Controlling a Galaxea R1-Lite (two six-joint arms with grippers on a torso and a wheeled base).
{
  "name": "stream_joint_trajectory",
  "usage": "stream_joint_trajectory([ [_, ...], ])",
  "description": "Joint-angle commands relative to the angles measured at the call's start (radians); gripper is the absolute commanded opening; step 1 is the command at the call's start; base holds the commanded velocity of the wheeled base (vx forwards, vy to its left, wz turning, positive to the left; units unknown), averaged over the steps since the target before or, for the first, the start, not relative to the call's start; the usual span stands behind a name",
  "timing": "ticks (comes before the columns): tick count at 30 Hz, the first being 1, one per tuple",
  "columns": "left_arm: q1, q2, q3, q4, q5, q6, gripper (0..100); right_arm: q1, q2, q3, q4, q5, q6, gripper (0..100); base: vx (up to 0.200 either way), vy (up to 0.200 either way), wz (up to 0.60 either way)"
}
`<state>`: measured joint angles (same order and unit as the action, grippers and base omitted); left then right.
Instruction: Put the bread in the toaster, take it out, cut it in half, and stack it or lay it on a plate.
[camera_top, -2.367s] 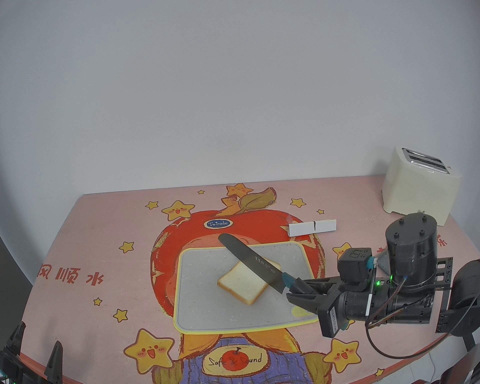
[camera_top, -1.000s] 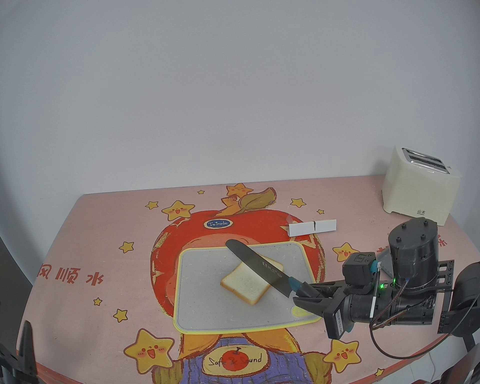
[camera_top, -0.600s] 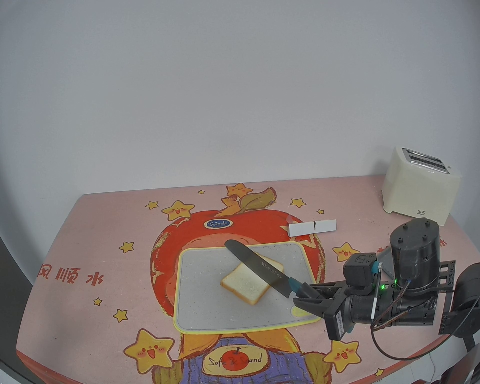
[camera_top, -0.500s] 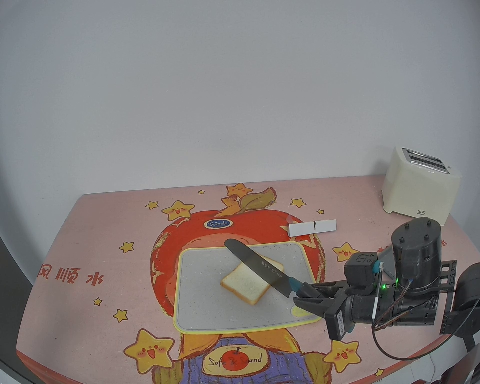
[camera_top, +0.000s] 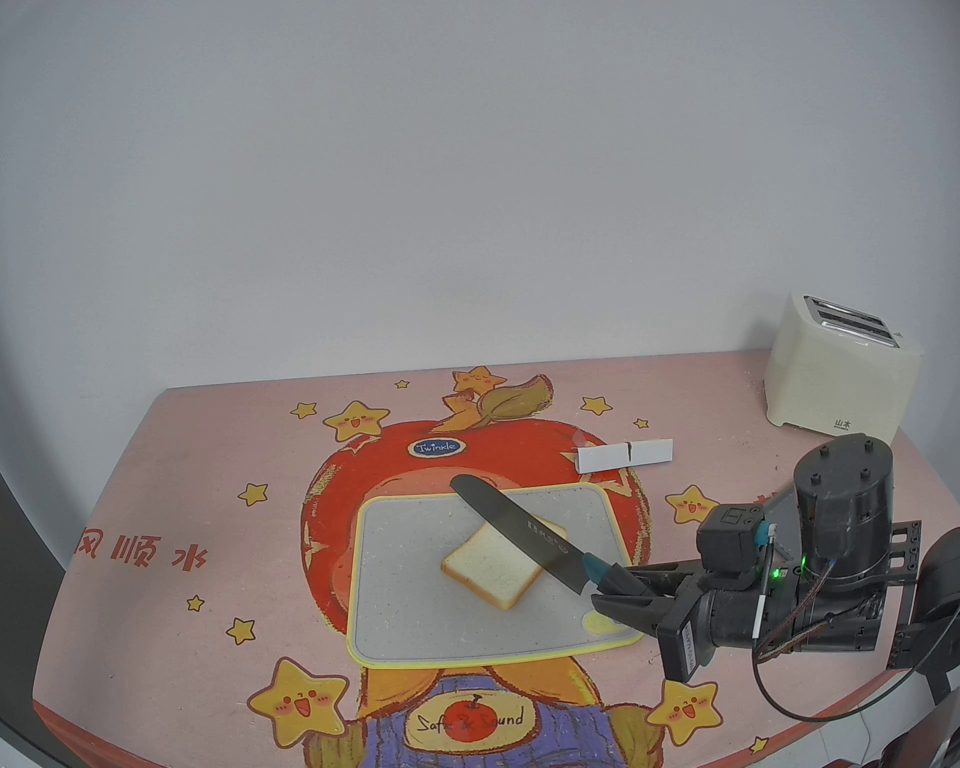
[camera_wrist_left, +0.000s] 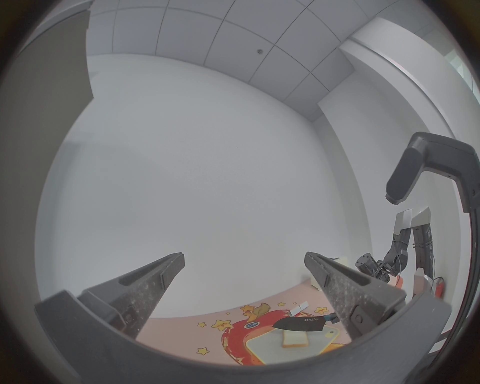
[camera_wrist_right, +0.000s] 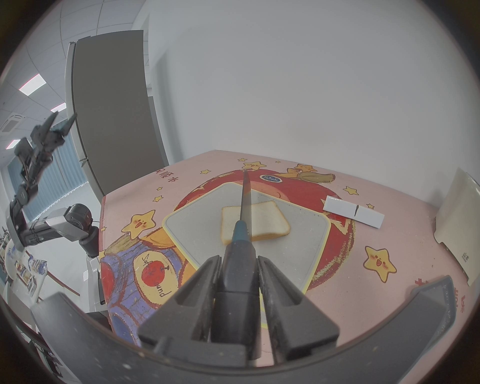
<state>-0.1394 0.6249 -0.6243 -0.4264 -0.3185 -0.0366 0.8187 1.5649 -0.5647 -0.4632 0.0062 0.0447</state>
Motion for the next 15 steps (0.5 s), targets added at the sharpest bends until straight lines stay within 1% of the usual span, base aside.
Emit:
stream_joint_trajectory([
  [1,-0.003,0.191,-0.054,-0.091,-0.060,0.001,100,-0.001,0.000,0.003,0.000,0.001,0.000,0,0.000,0.000,0.00],
  [2,-0.003,0.230,-0.052,-0.124,-0.079,0.003,100,0.000,0.000,0.003,0.000,0.001,0.000,0,0.000,0.000,0.00],
  [7,-0.005,0.308,-0.046,-0.157,-0.090,0.007,100,0.000,0.006,0.005,0.000,0.003,0.000,0,0.000,0.000,0.00],
  [10,-0.006,0.345,-0.046,-0.160,-0.140,0.009,100,0.003,0.006,0.005,0.000,0.003,0.000,0,0.000,0.000,0.00],
  [11,-0.006,0.345,-0.046,-0.160,-0.140,0.009,100,0.003,0.006,0.005,0.000,0.003,0.000,0,0.000,0.000,0.00],
  [12,-0.006,0.368,-0.046,-0.160,-0.185,0.009,100,0.007,0.006,0.005,0.000,0.003,0.000,0,0.000,0.000,0.00],
  [13,-0.006,0.377,-0.046,-0.160,-0.202,0.011,100,0.007,0.006,0.006,0.000,0.003,0.000,0,0.000,0.000,0.00],
  [15,-0.008,0.404,-0.046,-0.161,-0.223,0.026,100,0.007,0.006,0.008,0.000,0.003,0.000,0,0.000,0.000,0.00],
])
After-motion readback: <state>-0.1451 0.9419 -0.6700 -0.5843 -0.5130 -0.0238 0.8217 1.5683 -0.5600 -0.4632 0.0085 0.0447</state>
